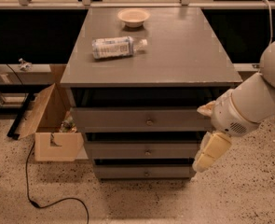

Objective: Open bottom drawer

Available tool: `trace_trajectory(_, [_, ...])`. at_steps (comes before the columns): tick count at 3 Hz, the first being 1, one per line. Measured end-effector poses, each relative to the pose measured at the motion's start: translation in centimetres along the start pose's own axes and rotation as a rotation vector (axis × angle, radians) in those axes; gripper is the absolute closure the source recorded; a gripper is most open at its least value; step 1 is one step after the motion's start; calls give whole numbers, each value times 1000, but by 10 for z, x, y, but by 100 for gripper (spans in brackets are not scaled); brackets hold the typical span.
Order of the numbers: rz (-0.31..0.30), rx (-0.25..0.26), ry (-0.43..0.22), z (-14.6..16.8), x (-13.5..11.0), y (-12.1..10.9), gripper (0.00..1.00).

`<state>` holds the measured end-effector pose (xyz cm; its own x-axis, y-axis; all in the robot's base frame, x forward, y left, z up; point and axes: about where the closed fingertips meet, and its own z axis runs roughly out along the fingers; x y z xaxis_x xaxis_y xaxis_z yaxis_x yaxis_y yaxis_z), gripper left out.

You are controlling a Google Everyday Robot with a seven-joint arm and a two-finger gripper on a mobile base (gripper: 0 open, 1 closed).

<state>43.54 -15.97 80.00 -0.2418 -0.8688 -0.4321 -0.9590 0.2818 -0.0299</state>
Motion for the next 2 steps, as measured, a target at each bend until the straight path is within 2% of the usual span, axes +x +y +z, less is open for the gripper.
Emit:
trace_trajectory(1, [-1, -1, -2, 1, 0, 0, 0])
trace_trajectory(2, [-25, -13, -47, 25, 2, 2, 0])
